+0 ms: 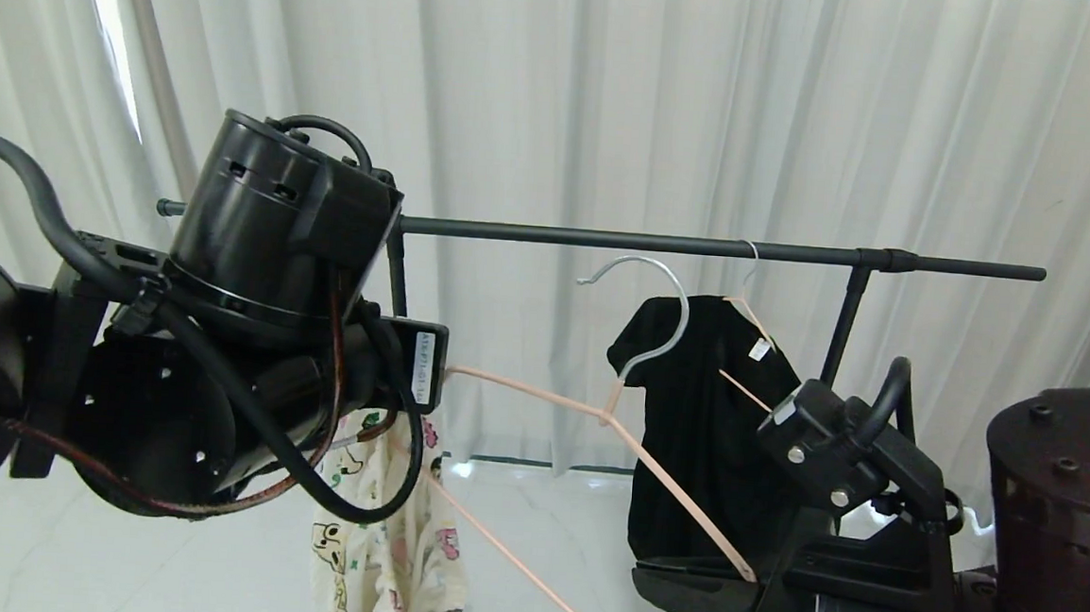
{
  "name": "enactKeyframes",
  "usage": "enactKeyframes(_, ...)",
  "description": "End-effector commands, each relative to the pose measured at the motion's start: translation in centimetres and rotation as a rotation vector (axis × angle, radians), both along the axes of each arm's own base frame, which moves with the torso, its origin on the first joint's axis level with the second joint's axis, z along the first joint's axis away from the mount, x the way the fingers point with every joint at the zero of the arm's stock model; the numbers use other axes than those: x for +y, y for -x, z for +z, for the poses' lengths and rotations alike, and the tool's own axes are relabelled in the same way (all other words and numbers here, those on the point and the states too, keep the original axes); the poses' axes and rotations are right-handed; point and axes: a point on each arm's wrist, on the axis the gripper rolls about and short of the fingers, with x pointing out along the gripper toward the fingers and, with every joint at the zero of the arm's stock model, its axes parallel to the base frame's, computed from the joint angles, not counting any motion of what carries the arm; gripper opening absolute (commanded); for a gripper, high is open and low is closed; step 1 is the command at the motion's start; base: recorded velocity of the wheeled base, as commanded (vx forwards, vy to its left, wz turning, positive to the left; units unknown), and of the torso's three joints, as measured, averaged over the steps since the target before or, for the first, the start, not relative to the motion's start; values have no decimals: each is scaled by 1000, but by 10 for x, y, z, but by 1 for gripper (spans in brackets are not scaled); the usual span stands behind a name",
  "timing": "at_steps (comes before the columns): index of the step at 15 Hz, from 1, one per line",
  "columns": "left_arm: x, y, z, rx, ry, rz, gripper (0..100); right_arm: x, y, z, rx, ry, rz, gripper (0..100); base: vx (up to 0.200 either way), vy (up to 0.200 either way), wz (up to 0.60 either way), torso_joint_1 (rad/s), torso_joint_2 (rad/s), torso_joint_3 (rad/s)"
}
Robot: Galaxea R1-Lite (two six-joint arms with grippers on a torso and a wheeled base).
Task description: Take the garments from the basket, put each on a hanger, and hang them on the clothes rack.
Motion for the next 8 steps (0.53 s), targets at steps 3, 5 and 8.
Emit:
enactKeyframes(3,-24,26,1,-2,-3,-144,0,3,0,-2,5,9,6,0,0,0,0,0,0,0)
enactKeyframes(5,-33,36,4,-11,10,-200,0,6,-1,-5,10,20,9,0,0,0,0,0,0,0)
enactKeyframes(8,-43,44,8,-32,35,-247,0,15,-1,-15,36,51,10,0,0,0,0,0,0,0)
